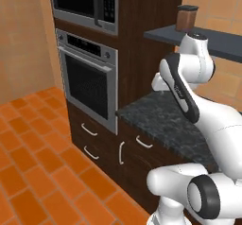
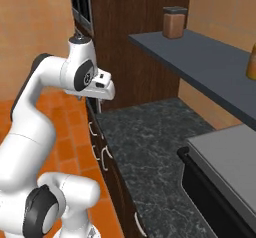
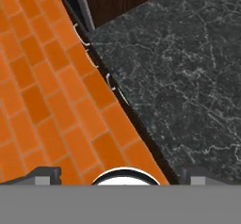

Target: Take a straw from the drawer in front and place it inside the glass cup on the dining counter.

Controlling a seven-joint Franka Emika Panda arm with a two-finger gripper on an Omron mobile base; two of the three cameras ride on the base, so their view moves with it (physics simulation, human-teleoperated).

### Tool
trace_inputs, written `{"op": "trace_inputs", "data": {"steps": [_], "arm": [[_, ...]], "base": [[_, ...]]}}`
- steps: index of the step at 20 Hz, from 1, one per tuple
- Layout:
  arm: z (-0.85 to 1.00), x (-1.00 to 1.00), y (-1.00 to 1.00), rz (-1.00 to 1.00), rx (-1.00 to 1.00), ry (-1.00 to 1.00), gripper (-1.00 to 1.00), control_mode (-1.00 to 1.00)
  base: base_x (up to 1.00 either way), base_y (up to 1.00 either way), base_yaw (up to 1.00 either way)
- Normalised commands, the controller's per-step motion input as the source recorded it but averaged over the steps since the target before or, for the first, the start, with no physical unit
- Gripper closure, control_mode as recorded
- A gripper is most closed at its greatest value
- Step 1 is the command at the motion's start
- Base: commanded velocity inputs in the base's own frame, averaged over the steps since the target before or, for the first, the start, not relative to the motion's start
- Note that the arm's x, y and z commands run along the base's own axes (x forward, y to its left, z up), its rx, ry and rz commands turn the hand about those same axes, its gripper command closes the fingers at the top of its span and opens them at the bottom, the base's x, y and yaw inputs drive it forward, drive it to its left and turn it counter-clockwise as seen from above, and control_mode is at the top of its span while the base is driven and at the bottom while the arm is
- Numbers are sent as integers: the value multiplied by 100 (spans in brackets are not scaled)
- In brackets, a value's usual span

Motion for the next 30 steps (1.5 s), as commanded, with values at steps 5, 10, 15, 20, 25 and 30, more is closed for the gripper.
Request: {"op": "trace_inputs", "data": {"steps": [5,10,15,20,25,30], "arm": [[-9,0,26,28,-9,0,-100,-100],[-47,0,97,7,-39,0,-100,-100],[-79,0,84,0,-47,0,-100,-100],[-91,4,50,0,-43,0,-100,-100],[-95,11,7,0,-36,-1,-100,-100],[-77,25,-21,-3,-26,-3,-100,-100]], "base": [[0,0,0],[0,0,0],[0,0,0],[0,0,0],[0,0,0],[0,0,0]]}}
